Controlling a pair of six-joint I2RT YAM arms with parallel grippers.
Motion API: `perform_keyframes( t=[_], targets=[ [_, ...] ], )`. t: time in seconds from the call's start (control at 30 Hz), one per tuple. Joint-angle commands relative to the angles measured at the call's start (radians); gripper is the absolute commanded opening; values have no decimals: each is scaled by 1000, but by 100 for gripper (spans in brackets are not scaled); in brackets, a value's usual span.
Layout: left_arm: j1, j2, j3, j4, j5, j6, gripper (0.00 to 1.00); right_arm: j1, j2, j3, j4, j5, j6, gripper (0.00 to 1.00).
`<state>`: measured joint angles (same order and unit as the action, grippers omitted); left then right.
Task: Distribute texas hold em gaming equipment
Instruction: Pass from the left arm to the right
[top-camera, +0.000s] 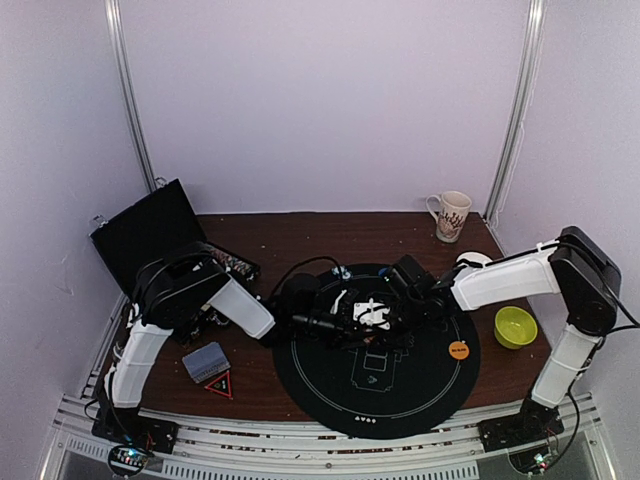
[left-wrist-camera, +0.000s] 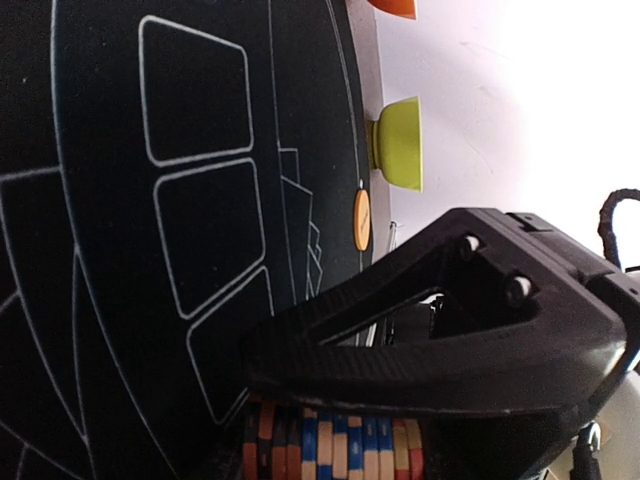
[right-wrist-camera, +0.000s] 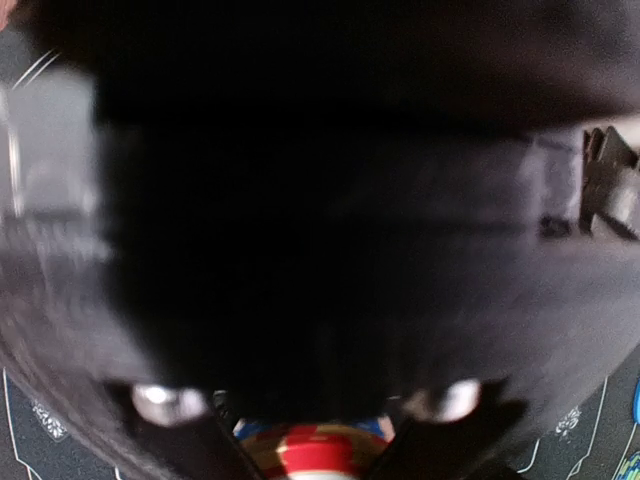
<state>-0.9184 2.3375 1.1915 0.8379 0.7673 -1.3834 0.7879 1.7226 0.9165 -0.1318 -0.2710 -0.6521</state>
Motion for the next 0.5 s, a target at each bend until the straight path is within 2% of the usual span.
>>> perform_keyframes(
  t=[0.0, 0.2, 0.3, 0.47],
  targets=[
    [-4, 20, 22, 45, -1, 4, 3, 6, 8, 31, -8, -11, -9, 59],
    [-4, 26, 21, 52, 0, -1, 4, 6, 34, 50, -18, -9, -6, 57],
    [-4, 28, 16, 65, -3, -12, 4, 5, 39, 51, -29, -4, -17, 52],
    [-4, 41, 25, 60, 5, -15, 7, 8, 47, 67, -48, 14, -10, 36]
  ],
)
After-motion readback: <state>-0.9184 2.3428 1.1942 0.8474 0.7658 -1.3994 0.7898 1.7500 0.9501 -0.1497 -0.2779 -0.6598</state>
